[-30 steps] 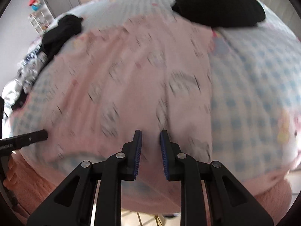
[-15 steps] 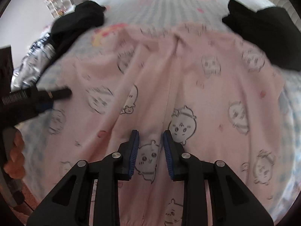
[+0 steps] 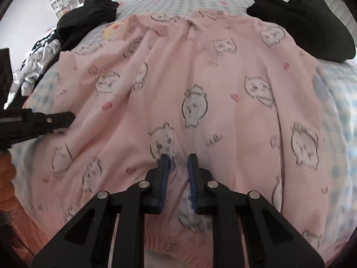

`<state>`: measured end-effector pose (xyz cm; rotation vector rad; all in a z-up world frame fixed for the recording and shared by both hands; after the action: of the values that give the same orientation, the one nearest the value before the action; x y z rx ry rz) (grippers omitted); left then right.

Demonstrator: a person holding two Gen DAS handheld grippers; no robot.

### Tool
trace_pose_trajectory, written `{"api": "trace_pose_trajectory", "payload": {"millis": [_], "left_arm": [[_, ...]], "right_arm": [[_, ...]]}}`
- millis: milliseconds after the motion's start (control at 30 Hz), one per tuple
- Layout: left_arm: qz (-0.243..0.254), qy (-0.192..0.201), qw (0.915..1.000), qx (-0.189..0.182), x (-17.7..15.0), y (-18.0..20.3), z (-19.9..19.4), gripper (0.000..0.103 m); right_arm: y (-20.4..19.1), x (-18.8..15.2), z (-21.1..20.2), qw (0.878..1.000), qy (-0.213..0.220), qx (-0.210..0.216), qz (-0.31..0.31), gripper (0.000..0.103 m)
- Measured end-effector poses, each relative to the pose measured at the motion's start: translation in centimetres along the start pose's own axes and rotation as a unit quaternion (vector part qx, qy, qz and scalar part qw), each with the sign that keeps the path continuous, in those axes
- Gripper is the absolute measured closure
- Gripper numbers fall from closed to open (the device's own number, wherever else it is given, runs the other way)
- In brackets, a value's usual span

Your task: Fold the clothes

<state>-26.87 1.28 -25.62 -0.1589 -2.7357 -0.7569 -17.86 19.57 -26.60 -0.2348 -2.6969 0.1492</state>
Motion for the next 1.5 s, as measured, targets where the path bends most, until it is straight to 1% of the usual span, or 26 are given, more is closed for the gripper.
{"api": "trace_pose_trajectory", "payload": {"millis": [67, 133, 167, 233, 267, 367, 400, 433, 467, 500, 533, 567, 667, 700, 767, 833, 933, 967, 1033, 1067, 1133, 1200, 1367, 1433, 1500], "left_arm": [[0.004, -0.001, 1.0000, -0.004, -0.8, 0.3, -0.5, 0.099], [0.012, -0.012, 0.9999, -0.005, -1.9, 0.7, -0.7, 0.099], [0.015, -0.017, 0.9997, -0.002, -2.4, 0.9, -0.8, 0.099], [0.019, -0.038, 0.9990, 0.015, -3.3, 1.0, -0.6, 0.099], [0.017, -0.043, 0.9988, 0.014, -3.4, 1.2, -0.7, 0.099], [0.009, -0.045, 0.9989, -0.012, -2.9, 1.5, -1.4, 0.097], [0.006, -0.042, 0.9990, -0.015, -2.6, 1.2, -1.8, 0.095], [0.002, -0.037, 0.9992, -0.015, -2.3, 0.7, -2.2, 0.087], [-0.004, -0.032, 0.9995, -0.006, -1.9, -0.1, -2.6, 0.079], [-0.012, -0.027, 0.9995, 0.005, -1.4, -0.9, -2.9, 0.067], [-0.020, -0.023, 0.9994, 0.017, -0.9, -1.7, -3.3, 0.066], [-0.029, -0.016, 0.9992, 0.020, -0.2, -2.4, -3.7, 0.065], [-0.065, 0.013, 0.9978, 0.004, 1.8, -4.5, -4.7, 0.065], [-0.077, 0.023, 0.9968, -0.006, 2.6, -5.1, -4.9, 0.065], [-0.091, 0.035, 0.9948, -0.029, 3.9, -6.0, -4.9, 0.066], [-0.064, 0.031, 0.9967, -0.039, 5.0, -5.4, -4.1, 0.066], [-0.039, 0.032, 0.9986, -0.018, 6.5, -4.8, -2.9, 0.068], [-0.040, 0.034, 0.9984, -0.021, 7.0, -4.7, -2.7, 0.068], [-0.048, 0.029, 0.9977, -0.038, 7.2, -4.5, -2.0, 0.068], [-0.047, 0.026, 0.9978, -0.038, 7.0, -4.3, -1.6, 0.069], [-0.040, 0.022, 0.9986, -0.027, 6.2, -4.3, -1.1, 0.093], [-0.030, 0.017, 0.9993, -0.014, 5.3, -4.0, -0.6, 0.093], [-0.032, -0.021, 0.9992, -0.016, 1.9, -3.3, 0.5, 0.093], [-0.024, -0.034, 0.9991, -0.012, 0.6, -3.0, 0.5, 0.093], [-0.031, -0.022, 0.9989, -0.028, 0.9, -3.0, -0.6, 0.092]], "right_arm": [[-0.1, -0.6, -0.9, 1.000, -0.003, -0.003, -0.004, 0.088], [-0.5, -1.3, -1.8, 1.000, -0.009, 0.002, -0.009, 0.088], [-0.8, -1.7, -2.5, 1.000, -0.008, 0.009, -0.010, 0.088], [-1.0, -1.8, -3.6, 1.000, -0.001, 0.018, -0.009, 0.088], [-1.0, -1.3, -4.5, 1.000, 0.013, 0.024, -0.007, 0.088], [-0.4, 1.2, -6.3, 0.999, 0.045, 0.018, 0.000, 0.086], [-0.2, 2.4, -6.8, 0.999, 0.050, 0.021, 0.004, 0.086], [-0.3, 3.3, -7.1, 0.998, 0.053, 0.023, 0.007, 0.085], [-0.6, 4.5, -7.2, 0.998, 0.056, 0.026, 0.009, 0.084], [-0.8, 5.7, -7.5, 0.998, 0.059, 0.026, 0.005, 0.083], [-1.3, 6.7, -7.3, 0.998, 0.059, 0.026, -0.002, 0.079], [-1.9, 8.1, -6.9, 0.998, 0.058, 0.023, -0.009, 0.076], [-3.0, 11.5, -5.8, 0.998, 0.052, 0.019, -0.024, 0.076], [-3.5, 13.0, -5.2, 0.998, 0.053, 0.019, -0.029, 0.076], [-4.6, 15.0, -3.9, 0.998, 0.050, 0.020, -0.031, 0.076], [-6.3, 16.7, -2.2, 0.998, 0.043, 0.033, -0.035, 0.076], [-9.1, 18.3, 0.7, 0.997, 0.033, 0.043, -0.054, 0.076], [-10.1, 18.6, 2.0, 0.997, 0.031, 0.042, -0.065, 0.076], [-10.8, 18.4, 4.2, 0.997, 0.015, 0.026, -0.075, 0.076], [-10.6, 17.8, 5.1, 0.997, 0.000, 0.020, -0.073, 0.076], [-10.2, 16.9, 6.5, 0.997, -0.022, 0.013, -0.067, 0.077], [-9.3, 15.5, 6.9, 0.998, -0.029, 0.013, -0.060, 0.079], [-6.6, 12.8, 5.7, 0.999, -0.023, -0.005, -0.049, 0.099], [-5.8, 12.0, 5.3, 0.998, -0.030, -0.018, -0.058, 0.100], [-5.5, 11.6, 4.7, 0.997, -0.033, -0.022, -0.070, 0.100]]}}
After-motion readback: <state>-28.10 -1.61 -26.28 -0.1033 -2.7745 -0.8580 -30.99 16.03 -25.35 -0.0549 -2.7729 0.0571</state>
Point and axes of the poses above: each gripper's, at about its wrist camera, not at the fingertips, and z roughly the way its jaws point, y to its right, x to its top, the point moved 10 cm from there along z, roughly the way its jaws point, and after that the axes turned 9 degrees about z, right-handed, at the moved point
